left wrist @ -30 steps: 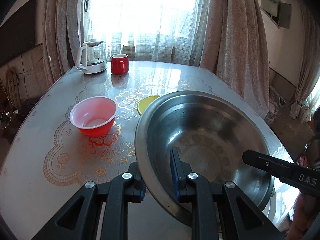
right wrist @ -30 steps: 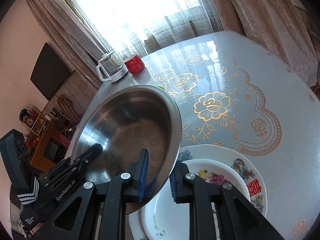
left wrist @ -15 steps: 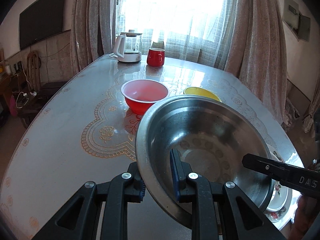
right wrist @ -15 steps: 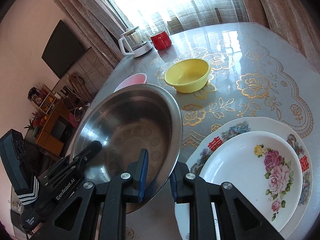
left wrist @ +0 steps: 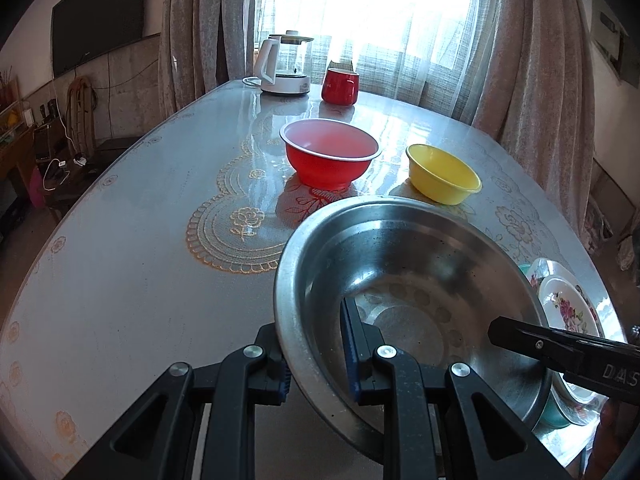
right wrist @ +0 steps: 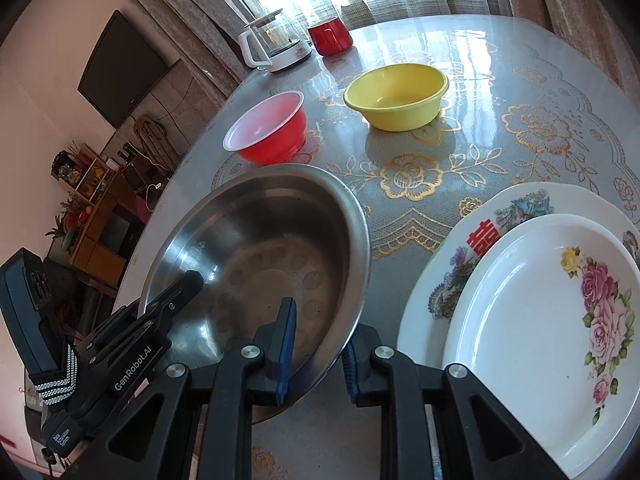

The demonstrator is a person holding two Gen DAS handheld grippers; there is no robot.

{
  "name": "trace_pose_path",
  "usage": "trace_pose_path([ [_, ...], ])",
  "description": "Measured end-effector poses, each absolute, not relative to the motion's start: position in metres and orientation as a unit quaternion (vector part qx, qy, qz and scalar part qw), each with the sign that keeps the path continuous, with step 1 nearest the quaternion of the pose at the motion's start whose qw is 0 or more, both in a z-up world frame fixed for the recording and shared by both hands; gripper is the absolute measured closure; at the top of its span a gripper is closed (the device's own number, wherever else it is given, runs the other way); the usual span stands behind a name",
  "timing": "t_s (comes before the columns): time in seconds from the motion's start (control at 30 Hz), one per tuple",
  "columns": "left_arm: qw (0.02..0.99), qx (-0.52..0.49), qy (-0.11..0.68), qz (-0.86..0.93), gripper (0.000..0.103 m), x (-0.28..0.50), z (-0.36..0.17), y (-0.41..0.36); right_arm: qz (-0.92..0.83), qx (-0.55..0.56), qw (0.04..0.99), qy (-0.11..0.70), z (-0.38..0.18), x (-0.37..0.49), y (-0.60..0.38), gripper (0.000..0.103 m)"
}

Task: Organize plates and bowls
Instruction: 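Lift the steel bowl with both grippers and carry it beside the plate stack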

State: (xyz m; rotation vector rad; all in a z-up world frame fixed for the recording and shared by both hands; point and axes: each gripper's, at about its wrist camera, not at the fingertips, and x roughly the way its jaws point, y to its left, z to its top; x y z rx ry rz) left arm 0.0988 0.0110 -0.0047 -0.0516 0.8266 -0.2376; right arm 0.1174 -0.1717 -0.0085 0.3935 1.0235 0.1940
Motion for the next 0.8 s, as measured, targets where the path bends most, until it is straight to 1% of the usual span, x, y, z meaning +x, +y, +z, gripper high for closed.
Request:
trace_pose_path([
  [0.43,0.902,-0.019,0.419,-0.105,0.082,0.1,-0.022,0.014,0.094,0.172,0.844,0.499,-0.017,0.114,-0.165,0.079],
  [0.53,0.902,-0.023,0.419,-0.105,0.082,0.099,-0.024,0.016,0.102,0.183,0.837,0.505,-0.018,0.116,-0.166,0.076],
  [0.8,0.9,-0.019,0.422,-0.108,0.082,0.099,-0.025,0.013,0.109,0.205,0.835,0.499,-0.007,0.102,-0.18,0.076],
])
